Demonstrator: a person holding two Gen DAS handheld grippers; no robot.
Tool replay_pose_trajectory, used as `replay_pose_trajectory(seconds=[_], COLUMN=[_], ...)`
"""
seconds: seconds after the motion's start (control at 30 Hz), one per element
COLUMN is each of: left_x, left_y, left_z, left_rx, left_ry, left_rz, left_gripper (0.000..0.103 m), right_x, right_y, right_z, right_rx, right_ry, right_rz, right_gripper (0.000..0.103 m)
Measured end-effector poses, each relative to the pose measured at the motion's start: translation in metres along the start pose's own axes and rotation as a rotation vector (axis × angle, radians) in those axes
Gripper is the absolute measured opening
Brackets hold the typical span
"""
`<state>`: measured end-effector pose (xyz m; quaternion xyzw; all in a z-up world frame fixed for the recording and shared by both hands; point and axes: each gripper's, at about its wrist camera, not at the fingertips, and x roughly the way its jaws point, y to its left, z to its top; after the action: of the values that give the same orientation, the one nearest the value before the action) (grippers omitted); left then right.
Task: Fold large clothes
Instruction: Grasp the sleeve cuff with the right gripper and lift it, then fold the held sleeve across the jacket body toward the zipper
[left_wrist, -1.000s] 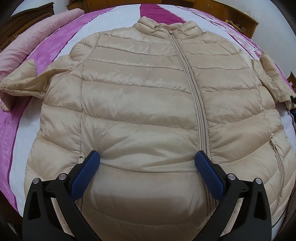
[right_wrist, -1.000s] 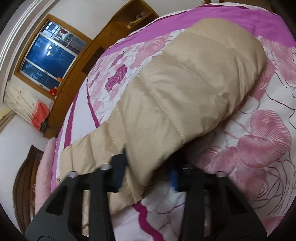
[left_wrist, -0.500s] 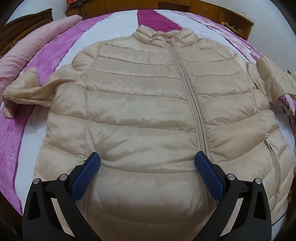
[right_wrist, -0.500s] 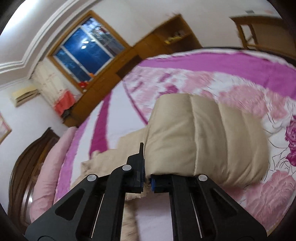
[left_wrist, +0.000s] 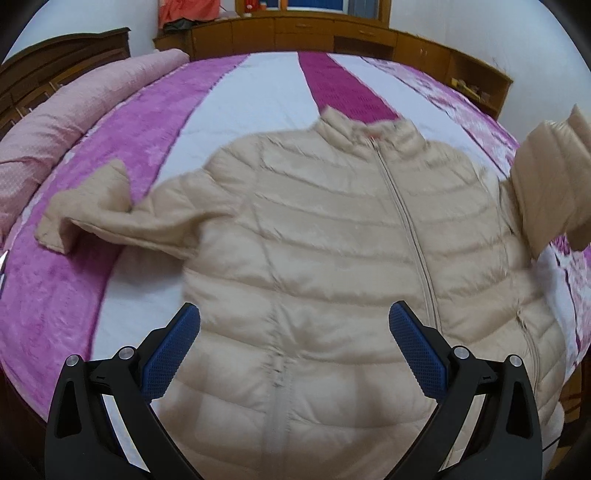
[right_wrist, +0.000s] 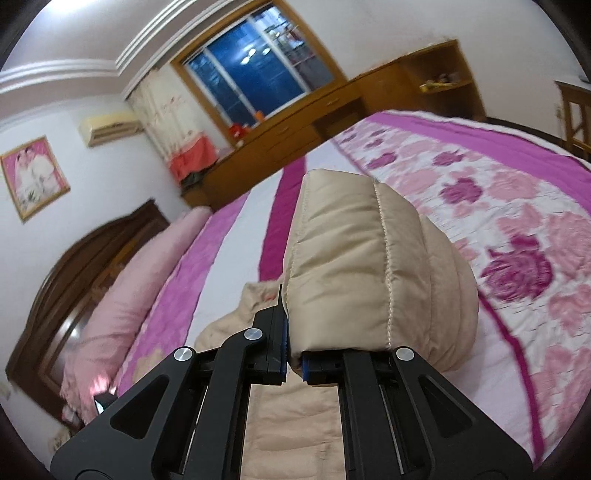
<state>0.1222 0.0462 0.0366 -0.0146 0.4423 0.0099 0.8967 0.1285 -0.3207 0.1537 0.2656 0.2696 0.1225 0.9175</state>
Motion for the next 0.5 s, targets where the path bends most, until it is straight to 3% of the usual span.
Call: replay_pose_trajectory(seconds=[0.5], left_x=[0.001], left_y=[0.048], left_z=[0.0], left_rx=[-0.069], left_ry=[-0.016], left_rz=[0.022], left_gripper=[0.098], right_x=[0.148], right_y=[0.043], right_z=[-0.084], right_rx=[-0.048], right_ry=[0.309], right_rz=[0.033], right_gripper=[0.007])
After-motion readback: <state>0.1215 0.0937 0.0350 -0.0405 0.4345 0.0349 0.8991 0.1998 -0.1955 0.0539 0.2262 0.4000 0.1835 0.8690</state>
